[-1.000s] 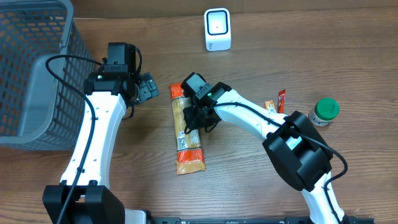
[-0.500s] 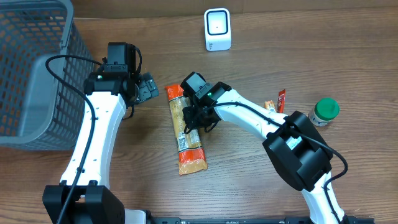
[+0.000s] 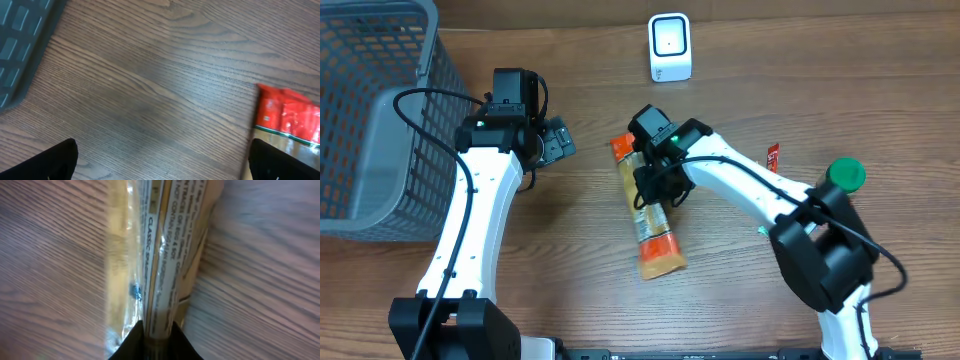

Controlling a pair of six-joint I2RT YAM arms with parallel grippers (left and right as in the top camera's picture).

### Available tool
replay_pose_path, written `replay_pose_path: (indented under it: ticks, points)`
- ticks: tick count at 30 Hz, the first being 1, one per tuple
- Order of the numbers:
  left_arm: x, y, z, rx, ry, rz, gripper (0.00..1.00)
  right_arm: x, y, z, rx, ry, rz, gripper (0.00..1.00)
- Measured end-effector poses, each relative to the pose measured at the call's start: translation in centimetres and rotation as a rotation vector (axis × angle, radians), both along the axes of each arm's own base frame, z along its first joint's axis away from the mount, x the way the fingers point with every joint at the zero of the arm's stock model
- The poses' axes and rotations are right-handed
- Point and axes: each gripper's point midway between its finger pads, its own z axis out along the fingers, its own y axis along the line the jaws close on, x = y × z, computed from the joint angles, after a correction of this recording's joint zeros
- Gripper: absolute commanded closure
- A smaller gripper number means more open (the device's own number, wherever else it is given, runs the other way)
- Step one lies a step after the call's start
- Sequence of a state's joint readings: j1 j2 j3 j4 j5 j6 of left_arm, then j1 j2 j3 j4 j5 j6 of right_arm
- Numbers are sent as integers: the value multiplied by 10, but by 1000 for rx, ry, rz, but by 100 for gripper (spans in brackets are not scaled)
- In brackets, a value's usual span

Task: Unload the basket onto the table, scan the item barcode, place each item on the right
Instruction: 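Lift the spaghetti pack and swing it up toward the scanner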

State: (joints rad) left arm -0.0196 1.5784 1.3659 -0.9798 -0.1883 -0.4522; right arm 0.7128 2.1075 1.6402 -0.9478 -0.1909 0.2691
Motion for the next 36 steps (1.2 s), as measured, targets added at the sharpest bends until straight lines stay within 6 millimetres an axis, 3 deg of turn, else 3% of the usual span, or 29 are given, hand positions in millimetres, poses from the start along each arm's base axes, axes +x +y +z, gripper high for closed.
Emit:
replay_pose_path:
  ticks: [4, 9, 25, 36]
  points:
    - [0, 0, 0, 0, 0, 0, 0, 1, -12, 24, -25, -59, 47, 96]
    - [0, 0, 0, 0, 0, 0, 0, -2, -20, 38, -40, -97, 112, 96]
    - [0, 0, 0, 0, 0, 0, 0, -2, -31, 44, -91, -154, 249, 96]
    - [0, 0, 0, 0, 0, 0, 0, -8, -23, 47, -41, -140, 283, 96]
